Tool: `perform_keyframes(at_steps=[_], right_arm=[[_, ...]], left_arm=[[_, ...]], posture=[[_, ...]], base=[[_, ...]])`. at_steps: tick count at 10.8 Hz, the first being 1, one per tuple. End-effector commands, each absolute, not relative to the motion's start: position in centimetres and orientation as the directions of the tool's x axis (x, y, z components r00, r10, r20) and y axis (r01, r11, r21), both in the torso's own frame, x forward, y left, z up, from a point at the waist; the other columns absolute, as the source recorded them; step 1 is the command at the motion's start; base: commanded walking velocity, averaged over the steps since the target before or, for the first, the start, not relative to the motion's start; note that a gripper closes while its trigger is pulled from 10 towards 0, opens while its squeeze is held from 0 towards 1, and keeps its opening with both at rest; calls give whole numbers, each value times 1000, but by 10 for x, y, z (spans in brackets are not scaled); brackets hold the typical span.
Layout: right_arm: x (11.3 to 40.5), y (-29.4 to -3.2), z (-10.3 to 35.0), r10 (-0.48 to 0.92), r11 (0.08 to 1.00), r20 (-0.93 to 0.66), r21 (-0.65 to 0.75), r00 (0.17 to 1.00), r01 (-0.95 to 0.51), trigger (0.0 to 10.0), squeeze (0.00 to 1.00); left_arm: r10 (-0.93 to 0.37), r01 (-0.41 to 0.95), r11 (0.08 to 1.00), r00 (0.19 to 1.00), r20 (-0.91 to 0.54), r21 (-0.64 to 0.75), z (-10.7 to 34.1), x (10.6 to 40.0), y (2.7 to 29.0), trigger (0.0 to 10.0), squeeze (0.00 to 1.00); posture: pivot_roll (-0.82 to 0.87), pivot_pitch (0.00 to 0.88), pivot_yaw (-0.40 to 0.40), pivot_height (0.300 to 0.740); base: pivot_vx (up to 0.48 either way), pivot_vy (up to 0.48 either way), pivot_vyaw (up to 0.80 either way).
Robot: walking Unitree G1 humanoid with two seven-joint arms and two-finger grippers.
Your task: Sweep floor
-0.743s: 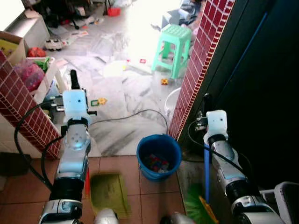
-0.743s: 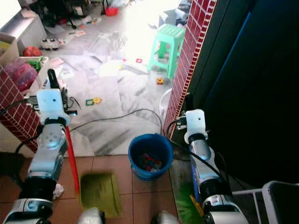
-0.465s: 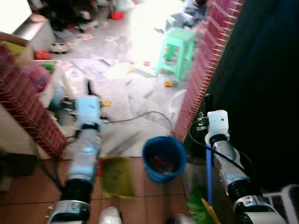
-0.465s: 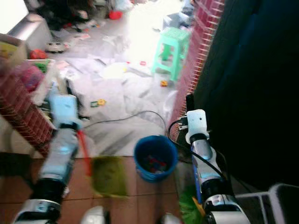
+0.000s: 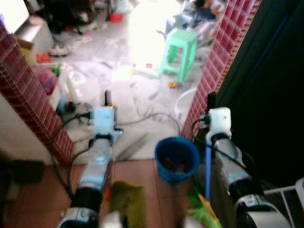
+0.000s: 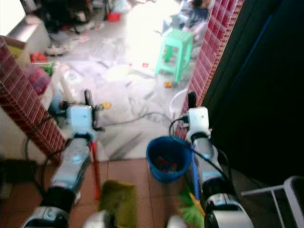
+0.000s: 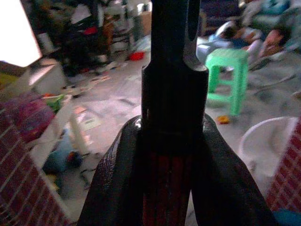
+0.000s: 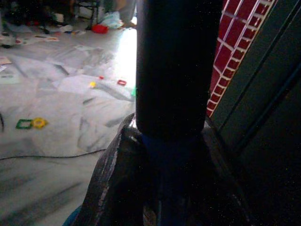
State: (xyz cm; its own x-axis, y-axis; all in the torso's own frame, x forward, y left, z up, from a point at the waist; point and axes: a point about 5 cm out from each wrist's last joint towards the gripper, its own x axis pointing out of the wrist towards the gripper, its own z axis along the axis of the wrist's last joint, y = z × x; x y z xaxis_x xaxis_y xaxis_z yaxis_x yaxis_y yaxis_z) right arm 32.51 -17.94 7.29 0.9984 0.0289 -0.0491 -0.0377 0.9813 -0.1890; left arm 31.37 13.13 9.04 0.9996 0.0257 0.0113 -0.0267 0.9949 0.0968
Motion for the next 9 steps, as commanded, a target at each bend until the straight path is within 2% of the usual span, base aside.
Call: perform_keyframes(at_steps=[1, 7, 8, 9], right_arm=[[330, -171, 79, 53, 983, -32, -174, 998, -58, 10000, 0], [338, -164, 86, 68, 981, -18, -179, 998, -70, 10000, 0], [338, -164, 85, 67, 980, -18, -186, 998, -69, 10000, 0], [338, -164, 85, 69, 979, -17, -190, 997, -71, 10000, 0]], left_arm=[[17, -26, 997, 993, 119, 77, 117, 322, 132, 10000, 0], [-28, 30, 999, 981, 192, -9, 153, 327, 108, 10000, 0], [-61, 60, 998, 966, 249, 10, 161, 326, 105, 10000, 0], [-56, 53, 998, 960, 274, 21, 169, 325, 105, 10000, 0]], posture=[[-47, 0, -38, 740], [-47, 2, -35, 740], [-47, 2, -35, 740], [-47, 0, -36, 740]], base=[[0, 480, 0], [0, 480, 0], [0, 480, 0], [0, 0, 0]])
